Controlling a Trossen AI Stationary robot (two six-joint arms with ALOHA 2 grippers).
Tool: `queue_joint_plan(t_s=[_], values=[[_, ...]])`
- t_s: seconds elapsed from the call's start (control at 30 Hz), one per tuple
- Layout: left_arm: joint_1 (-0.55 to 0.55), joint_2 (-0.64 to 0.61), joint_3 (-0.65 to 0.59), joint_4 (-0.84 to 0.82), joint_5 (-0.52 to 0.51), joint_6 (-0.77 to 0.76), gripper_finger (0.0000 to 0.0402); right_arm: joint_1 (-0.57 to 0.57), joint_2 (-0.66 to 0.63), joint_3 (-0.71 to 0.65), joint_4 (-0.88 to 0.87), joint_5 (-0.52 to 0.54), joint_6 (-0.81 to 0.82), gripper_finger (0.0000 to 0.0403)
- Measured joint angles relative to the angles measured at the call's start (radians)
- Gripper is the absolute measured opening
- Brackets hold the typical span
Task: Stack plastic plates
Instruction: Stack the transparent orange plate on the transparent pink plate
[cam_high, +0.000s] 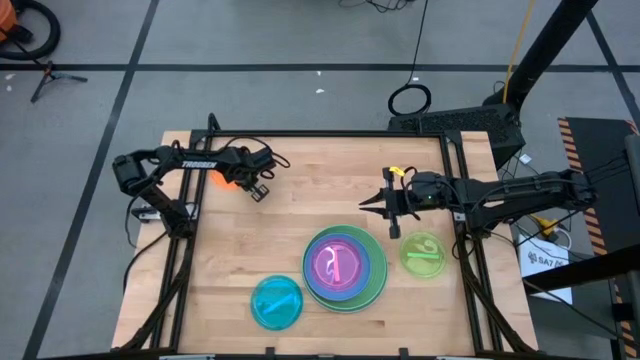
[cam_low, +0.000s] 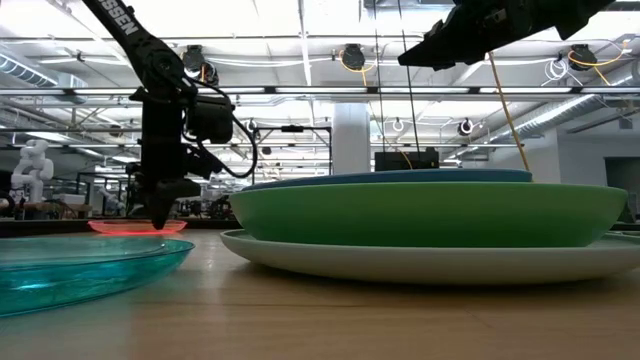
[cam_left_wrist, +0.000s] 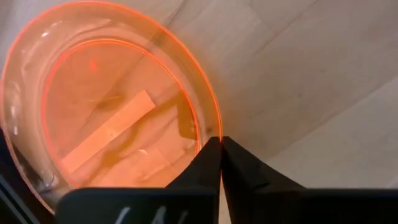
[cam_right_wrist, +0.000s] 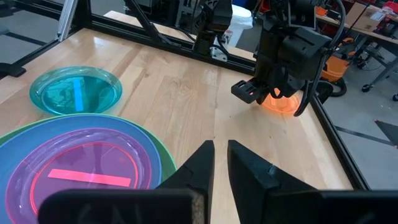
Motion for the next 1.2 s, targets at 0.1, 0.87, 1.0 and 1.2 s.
queue_joint_plan(t_s=[0.1, 0.87, 1.0, 1.2], values=[[-0.003, 0.000, 0.000, -0.001, 0.000, 0.000, 0.0006, 0.000, 0.000, 0.000, 0.000, 0.000, 0.000, 0.0038], [-0.330, -0.183, 0.001, -0.107, -0.041, 0.063, 0.0006, 0.000, 0.000, 0.000, -0.003, 0.000, 0.000, 0.0038], [-0.412, -0.232, 0.001, -0.100, -0.040, 0.073, 0.0006, 0.000, 0.000, 0.000, -0.002, 0.000, 0.000, 0.0038], [-0.542, -0.257, 0.005, -0.012, -0.040, 0.119, 0.0006, 0.000, 0.000, 0.000, 0.001, 0.000, 0.003, 0.0038]])
